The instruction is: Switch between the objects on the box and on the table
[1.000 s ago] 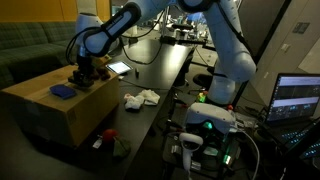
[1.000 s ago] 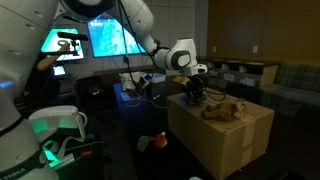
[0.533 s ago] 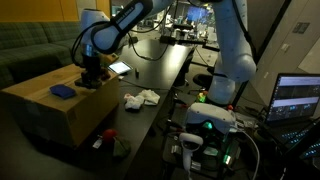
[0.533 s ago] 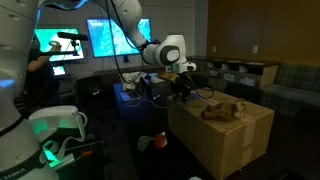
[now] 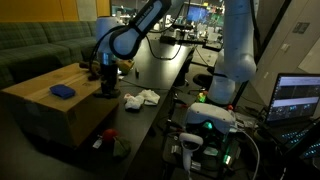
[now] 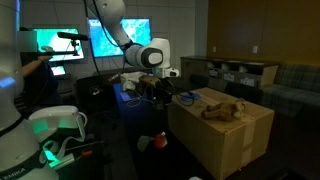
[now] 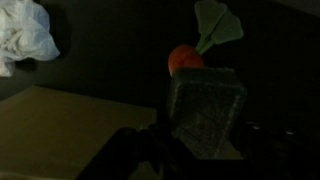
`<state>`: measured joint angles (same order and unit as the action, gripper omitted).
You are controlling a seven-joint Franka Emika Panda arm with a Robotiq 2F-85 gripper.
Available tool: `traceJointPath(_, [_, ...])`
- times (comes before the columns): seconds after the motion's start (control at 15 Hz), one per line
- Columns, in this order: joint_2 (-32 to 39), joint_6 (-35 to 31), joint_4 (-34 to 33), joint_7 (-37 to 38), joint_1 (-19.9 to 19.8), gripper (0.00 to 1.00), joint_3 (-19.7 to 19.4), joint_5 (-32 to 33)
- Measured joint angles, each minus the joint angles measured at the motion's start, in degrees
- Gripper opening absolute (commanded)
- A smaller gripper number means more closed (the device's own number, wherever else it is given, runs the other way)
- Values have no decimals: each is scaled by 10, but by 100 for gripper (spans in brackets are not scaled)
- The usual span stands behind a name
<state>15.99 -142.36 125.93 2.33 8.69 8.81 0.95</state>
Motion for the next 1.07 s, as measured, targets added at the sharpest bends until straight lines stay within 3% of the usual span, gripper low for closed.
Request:
traceJointPath(0.33, [-18,-22,82,-3,0,33,7,-14])
traceJointPath(0.53, [1,-69,115,5,0,33,6,-10])
traceJointPath(1.07, [158,-248,103,76,46,33,-61,13])
